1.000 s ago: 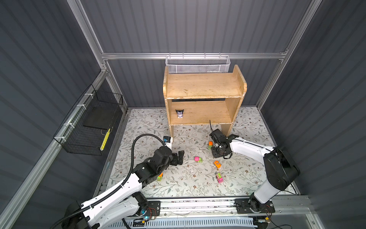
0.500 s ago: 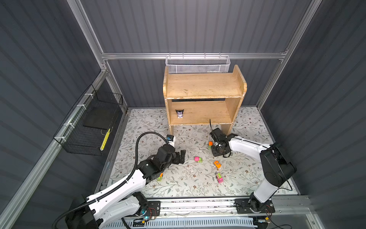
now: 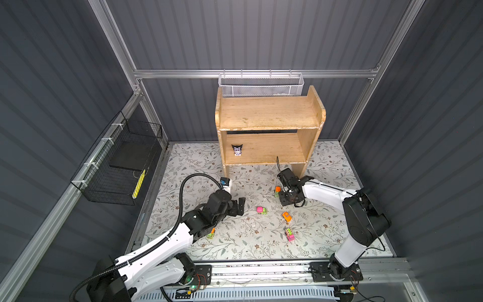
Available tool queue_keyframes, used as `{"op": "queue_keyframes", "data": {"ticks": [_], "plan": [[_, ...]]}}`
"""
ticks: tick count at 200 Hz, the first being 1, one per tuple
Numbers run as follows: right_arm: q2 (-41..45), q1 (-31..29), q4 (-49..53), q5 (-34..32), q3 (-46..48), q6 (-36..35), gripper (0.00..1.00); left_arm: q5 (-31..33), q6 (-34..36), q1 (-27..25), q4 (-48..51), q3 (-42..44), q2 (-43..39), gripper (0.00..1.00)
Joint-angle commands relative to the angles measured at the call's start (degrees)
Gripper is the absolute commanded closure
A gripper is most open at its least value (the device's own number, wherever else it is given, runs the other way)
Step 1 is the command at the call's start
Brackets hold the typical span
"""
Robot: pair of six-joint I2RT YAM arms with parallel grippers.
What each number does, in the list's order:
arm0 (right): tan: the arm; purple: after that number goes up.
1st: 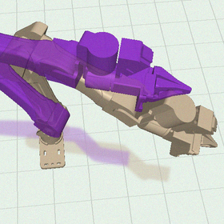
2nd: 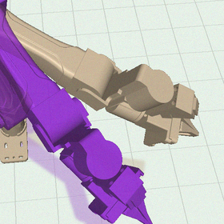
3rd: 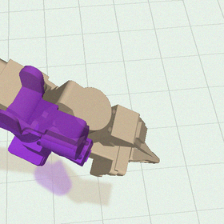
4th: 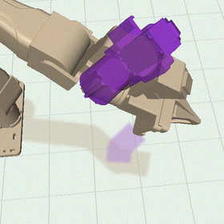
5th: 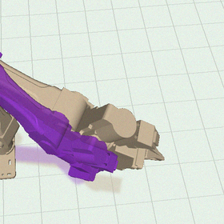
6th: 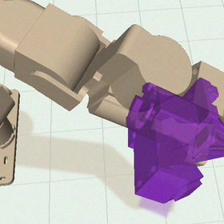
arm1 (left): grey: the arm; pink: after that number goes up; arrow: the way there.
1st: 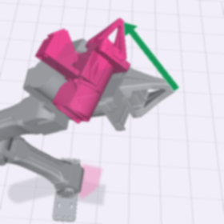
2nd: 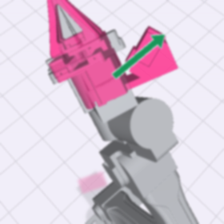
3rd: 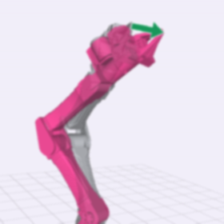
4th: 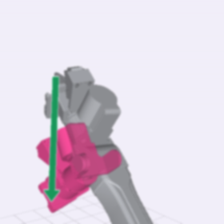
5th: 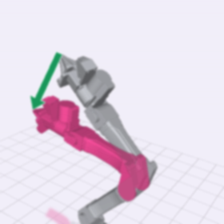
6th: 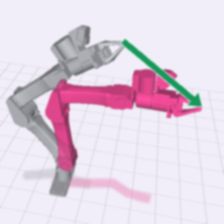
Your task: Place and organize the plastic toys onto the shelf
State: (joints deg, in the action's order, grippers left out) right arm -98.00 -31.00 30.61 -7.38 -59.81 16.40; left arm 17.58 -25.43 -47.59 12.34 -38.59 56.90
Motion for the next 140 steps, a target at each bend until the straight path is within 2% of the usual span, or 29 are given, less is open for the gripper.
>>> {"op": "queue_keyframes", "data": {"ticks": [1, 62, 140], "plan": [[-0.88, 0.38, 0.05, 0.41, -1.44, -0.23, 0.49, 0.92, 0.93, -0.05, 0.05, -1.54, -0.83, 0.0], [-1.22, 0.49, -0.11, 0.35, -1.45, 0.01, 0.45, 1.07, 0.81, -0.05, 0.28, -1.72, -1.14, 0.0], [-0.24, 0.68, -0.99, 0.16, -0.71, 0.55, 0.24, 1.22, 0.75, -0.1, 0.34, -1.62, -1.18, 0.0]]}}
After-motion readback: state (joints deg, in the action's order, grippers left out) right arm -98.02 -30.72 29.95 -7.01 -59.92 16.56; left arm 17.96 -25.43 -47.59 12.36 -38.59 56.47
